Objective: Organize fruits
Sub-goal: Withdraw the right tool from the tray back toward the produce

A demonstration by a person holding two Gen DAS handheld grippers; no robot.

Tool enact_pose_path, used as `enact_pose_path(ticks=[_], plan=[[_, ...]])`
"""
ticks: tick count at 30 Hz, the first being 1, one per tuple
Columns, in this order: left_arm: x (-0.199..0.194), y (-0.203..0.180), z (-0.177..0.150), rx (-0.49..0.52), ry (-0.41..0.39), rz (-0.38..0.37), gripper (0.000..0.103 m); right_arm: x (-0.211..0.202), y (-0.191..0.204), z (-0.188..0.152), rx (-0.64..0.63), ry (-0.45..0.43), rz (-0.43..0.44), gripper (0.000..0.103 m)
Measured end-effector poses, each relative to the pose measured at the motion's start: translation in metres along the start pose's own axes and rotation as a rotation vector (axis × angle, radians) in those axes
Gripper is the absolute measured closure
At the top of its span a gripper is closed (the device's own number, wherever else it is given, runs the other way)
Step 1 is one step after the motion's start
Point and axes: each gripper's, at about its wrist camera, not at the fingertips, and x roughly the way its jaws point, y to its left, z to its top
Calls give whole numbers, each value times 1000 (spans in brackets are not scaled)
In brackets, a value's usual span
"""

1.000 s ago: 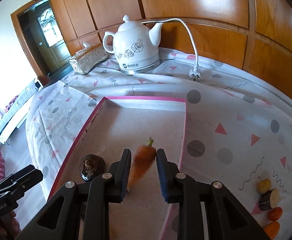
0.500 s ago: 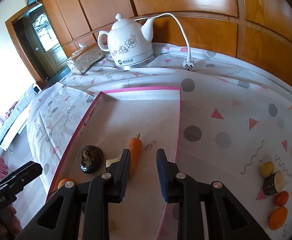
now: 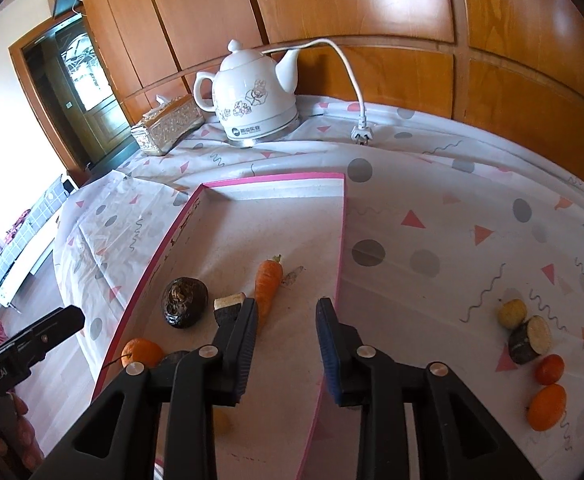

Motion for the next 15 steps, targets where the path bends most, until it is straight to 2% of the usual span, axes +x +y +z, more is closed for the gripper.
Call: enact_pose_path(ticks=[15], plan=[[-9,-25,-6,74,-4,-27,34,-37,-11,-27,4,-61,-108,72]])
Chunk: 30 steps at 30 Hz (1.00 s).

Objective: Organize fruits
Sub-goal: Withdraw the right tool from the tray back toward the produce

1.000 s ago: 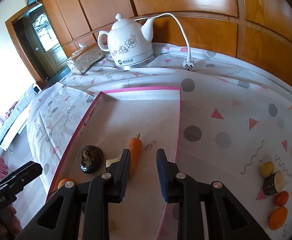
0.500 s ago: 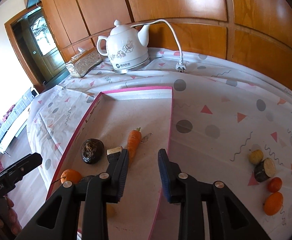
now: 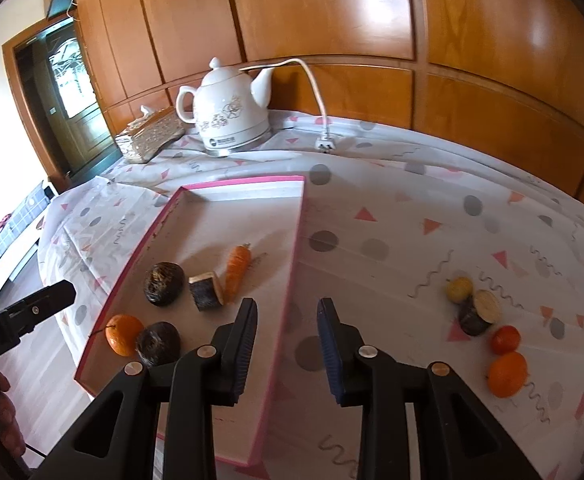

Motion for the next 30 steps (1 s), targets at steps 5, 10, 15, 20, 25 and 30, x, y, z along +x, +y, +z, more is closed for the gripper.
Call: enact_pose_path(ticks=[5,10,15,20,25,30], plan=[[-2,-12,-2,36,0,-11,34,-10,-15,-6,29,-14,-41,71],[-2,-24,-4,79,4,-24,34,-21,-34,-12,64,-33,-80,71],[1,-36,-7,117,17,-38,34,-31,-58,-18,112,-44,-127,71],[4,-47,-10,146,32,-48,34,-38,-85,-28,174,-43,-173,71],[6,-57,-12,174,42,-56,34,-43,-110,-38,228,-39,-217,71],[9,-71,-15,212,55,-73,34,-49,-131,-49,276,-34,-265,71]])
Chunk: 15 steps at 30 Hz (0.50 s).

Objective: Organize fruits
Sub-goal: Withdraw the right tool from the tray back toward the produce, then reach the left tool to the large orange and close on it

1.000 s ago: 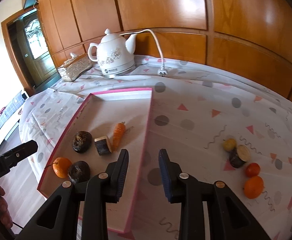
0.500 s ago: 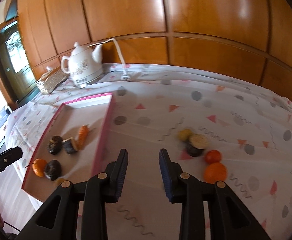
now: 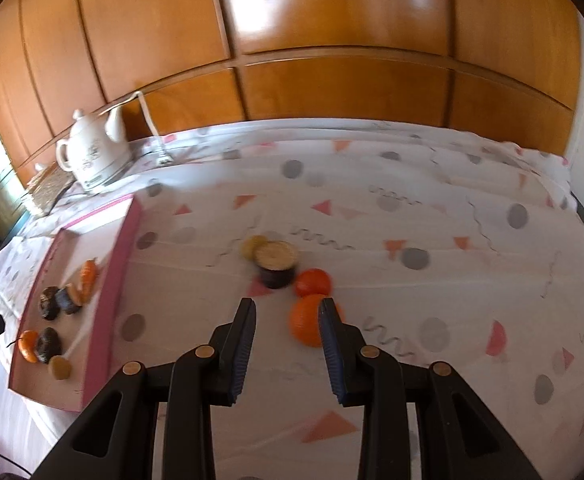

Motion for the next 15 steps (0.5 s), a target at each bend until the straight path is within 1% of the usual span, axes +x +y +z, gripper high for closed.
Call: enact_pose_path(ticks=[5,15], plan=[[5,-15,0,40,17,-21,34,0,-25,-5,43,6,-56,70],[15,-34,2,92,43,-50,34,-1,-94,-18,172,12,-203,70]])
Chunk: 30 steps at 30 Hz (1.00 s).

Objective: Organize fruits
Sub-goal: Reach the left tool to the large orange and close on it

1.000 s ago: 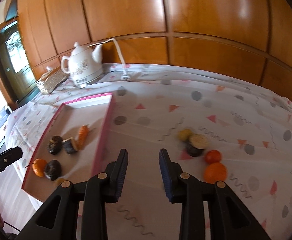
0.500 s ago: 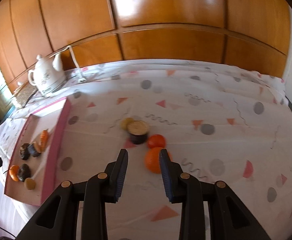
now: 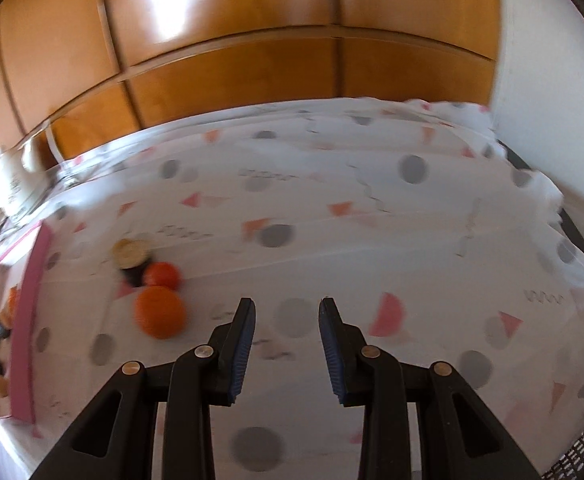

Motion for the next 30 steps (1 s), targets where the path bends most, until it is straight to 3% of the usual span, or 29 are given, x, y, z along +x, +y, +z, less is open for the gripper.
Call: enact_pose_path(ticks=[19,30], plan=[[22,-45,8,110,64,-85,34,14,-98,-7,222,-39,-265,66],[58,-95,17,209,143,-171,34,26,-106,-16,229,-36,-282,63]])
